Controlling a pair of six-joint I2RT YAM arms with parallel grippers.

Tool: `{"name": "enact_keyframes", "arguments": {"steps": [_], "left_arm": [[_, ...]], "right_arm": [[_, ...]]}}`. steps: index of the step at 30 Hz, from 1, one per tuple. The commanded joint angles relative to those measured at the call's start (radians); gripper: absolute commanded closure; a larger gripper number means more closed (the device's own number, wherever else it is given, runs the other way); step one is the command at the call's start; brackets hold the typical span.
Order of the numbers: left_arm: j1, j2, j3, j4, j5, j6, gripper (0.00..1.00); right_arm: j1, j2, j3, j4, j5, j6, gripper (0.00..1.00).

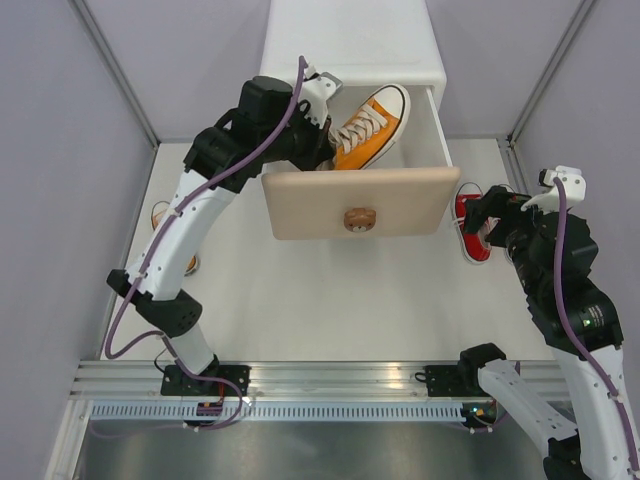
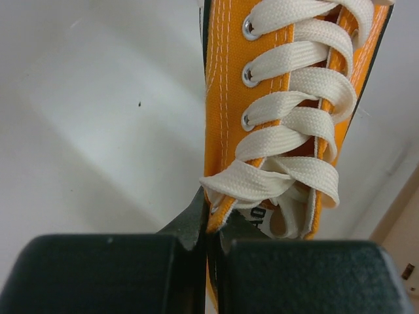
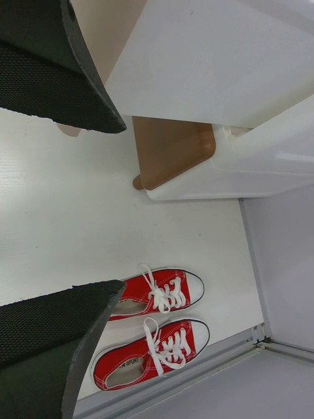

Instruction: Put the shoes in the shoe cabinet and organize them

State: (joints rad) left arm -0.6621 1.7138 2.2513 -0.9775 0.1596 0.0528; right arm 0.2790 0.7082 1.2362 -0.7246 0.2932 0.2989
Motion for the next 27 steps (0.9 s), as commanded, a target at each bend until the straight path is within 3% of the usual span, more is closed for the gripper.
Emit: {"name": "enact_keyframes", "arguments": {"steps": [1, 7, 19, 27], "left_arm": [[0.002, 0.010, 0.059, 0.039, 0.021, -0.027, 0.98], [0.002, 0.030, 0.083, 0.000, -0.003, -0.041, 0.98], [-0.011, 0.056, 0.123, -0.003, -0.066, -0.401, 0.98], [-0.022, 0.073, 0.116, -0.009, -0.138, -0.527, 0.98]], "right_arm": [[0.006, 0.005, -0.001, 0.037, 0.012, -0.010, 0.04], [0.005, 0.004, -0.007, 0.042, 0.012, -0.010, 0.04], [0.006, 0.013, -0.007, 0.044, 0.006, -0.006, 0.04], [0.006, 0.013, -0.006, 0.047, 0.004, -0.006, 0.04]]}}
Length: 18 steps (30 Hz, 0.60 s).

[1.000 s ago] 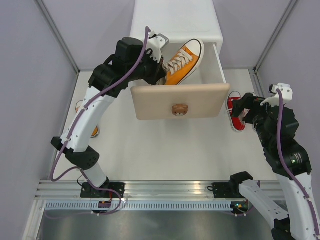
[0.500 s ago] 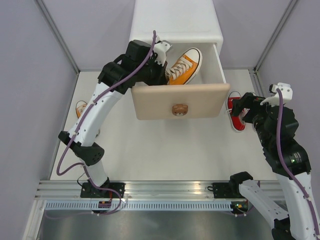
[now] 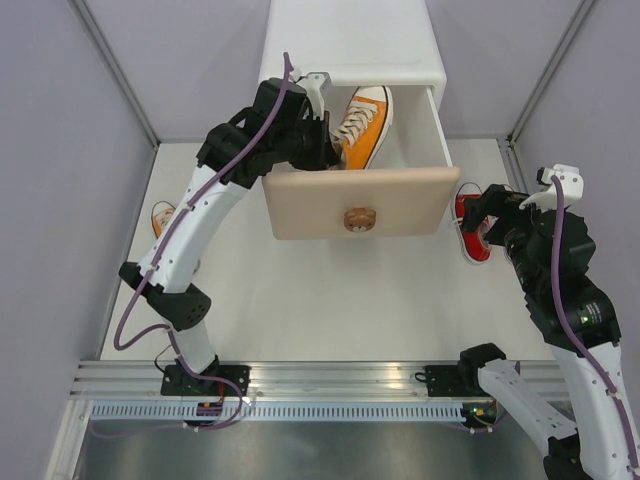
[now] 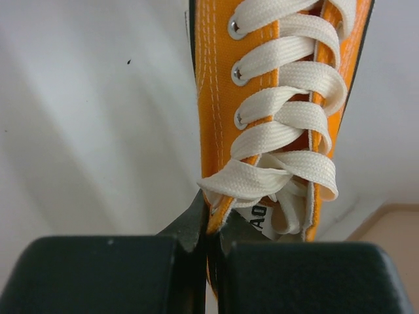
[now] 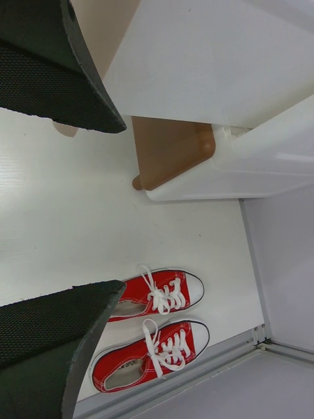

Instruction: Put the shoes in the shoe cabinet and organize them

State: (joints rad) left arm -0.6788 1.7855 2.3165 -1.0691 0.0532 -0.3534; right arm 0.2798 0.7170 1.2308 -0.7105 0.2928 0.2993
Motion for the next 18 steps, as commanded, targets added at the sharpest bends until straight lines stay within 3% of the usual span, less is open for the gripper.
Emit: {"name": "enact_keyframes", "arguments": {"steps": [1, 10, 18], "left_arm": [[-0.007, 0.005, 0.050, 0.080, -0.033, -0.127, 0.98], [-0.038, 0.029, 0.053, 0.077, -0.119, -0.237, 0.98], [-0.054, 0.041, 0.102, 0.077, -0.138, -0.240, 0.98]], "right_arm": [[0.006, 0.004, -0.001, 0.031, 0.005, -0.005, 0.04], [0.010, 0.002, -0.002, 0.042, 0.000, -0.002, 0.04], [0.021, 0.002, -0.007, 0.055, -0.007, 0.003, 0.03]]}}
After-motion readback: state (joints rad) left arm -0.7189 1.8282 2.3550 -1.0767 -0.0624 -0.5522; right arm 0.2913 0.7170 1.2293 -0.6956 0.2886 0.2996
